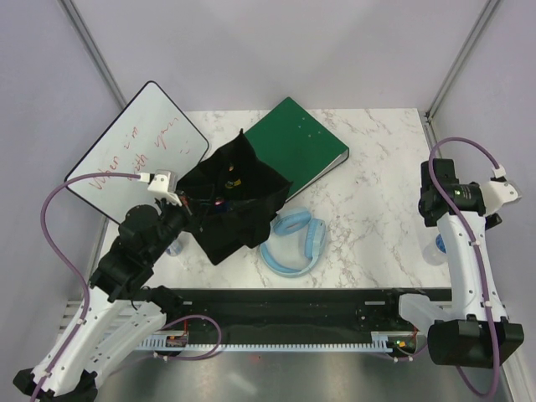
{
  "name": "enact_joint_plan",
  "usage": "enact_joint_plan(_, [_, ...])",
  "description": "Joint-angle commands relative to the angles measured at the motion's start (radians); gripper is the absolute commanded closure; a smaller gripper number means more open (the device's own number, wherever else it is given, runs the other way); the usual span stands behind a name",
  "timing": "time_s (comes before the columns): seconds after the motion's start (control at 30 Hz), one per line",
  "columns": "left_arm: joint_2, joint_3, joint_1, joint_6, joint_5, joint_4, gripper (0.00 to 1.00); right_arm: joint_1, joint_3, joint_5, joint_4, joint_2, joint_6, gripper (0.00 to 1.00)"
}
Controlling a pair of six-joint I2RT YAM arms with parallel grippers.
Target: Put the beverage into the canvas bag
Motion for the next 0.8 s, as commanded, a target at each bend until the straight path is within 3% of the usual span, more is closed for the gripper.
enact_joint_plan(0.0, [0.025,-0.012,0.001,0.039,0.015,-0.022,0.98,-0.013,-0.009,0.024,0.017,0.005,0.008,0.37])
enact_joint_plan(0.3, [0.021,-0.012,-0.001,0.040,0.006,-0.022,0.98,-0.056,-0.131,0.001,0.233,-0.039,-0.135,0.33])
enact_joint_plan(0.37, [0.025,-0.014,-0.001,0.042,0.004,-0.022,0.98,-0.057,-0.127,0.013,0.238,-0.039,-0.146,0.29])
enact_joint_plan(0.5, [0.028,-0.011,-0.001,0.042,0.003,-0.022,0.98,-0.064,-0.128,0.039,0.247,-0.048,-0.147,0.34])
enact_joint_plan(0.77, [0.024,-0.011,-0.001,0.043,-0.008,-0.022,0.98,-0.080,-0.168,0.022,0.273,-0.007,-0.135,0.33])
